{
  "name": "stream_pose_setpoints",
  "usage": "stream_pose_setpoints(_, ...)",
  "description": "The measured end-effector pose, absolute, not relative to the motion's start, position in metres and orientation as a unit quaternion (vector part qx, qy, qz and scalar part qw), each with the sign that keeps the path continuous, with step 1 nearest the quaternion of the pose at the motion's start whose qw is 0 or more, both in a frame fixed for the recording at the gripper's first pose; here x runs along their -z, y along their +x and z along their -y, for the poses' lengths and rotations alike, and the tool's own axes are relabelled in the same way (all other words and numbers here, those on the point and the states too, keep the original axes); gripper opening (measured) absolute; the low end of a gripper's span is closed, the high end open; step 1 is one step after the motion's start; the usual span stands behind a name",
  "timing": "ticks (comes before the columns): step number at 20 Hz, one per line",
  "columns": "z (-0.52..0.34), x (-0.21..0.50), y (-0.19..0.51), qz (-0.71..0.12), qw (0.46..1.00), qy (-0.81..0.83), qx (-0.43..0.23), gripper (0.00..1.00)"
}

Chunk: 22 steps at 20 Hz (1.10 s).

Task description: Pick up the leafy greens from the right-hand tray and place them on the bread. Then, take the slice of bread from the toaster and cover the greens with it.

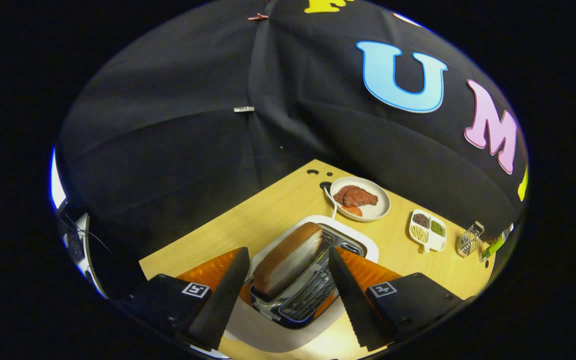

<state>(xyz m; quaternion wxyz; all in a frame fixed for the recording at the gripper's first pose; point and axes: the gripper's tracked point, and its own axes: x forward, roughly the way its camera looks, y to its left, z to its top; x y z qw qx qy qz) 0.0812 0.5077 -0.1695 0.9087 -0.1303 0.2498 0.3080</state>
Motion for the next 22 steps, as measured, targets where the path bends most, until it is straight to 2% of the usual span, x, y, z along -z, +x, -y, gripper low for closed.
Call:
stream_pose_setpoints(3, -0.511, 0.165, 0.093, -0.255, 0.913, -0.121, -0.295, 0.96)
stream_pose_setpoints(4, -0.512, 0.166, 0.095, -0.255, 0.914, -0.118, -0.293, 0.85)
stream_pose_setpoints(7, -0.514, 0.174, 0.098, -0.266, 0.912, -0.117, -0.291, 0.70)
stream_pose_setpoints(10, -0.512, 0.175, 0.098, -0.274, 0.910, -0.124, -0.286, 0.37)
stream_pose_setpoints(12, -0.510, 0.178, 0.096, -0.288, 0.906, -0.118, -0.285, 0.27)
stream_pose_setpoints(13, -0.511, 0.178, 0.094, -0.302, 0.904, -0.105, -0.285, 0.26)
stream_pose_setpoints(14, -0.512, 0.180, 0.094, -0.318, 0.900, -0.091, -0.284, 0.19)
stream_pose_setpoints(16, -0.514, 0.174, 0.096, -0.332, 0.894, -0.072, -0.292, 0.16)
stream_pose_setpoints(22, -0.504, 0.147, 0.090, -0.324, 0.887, -0.059, -0.323, 0.15)
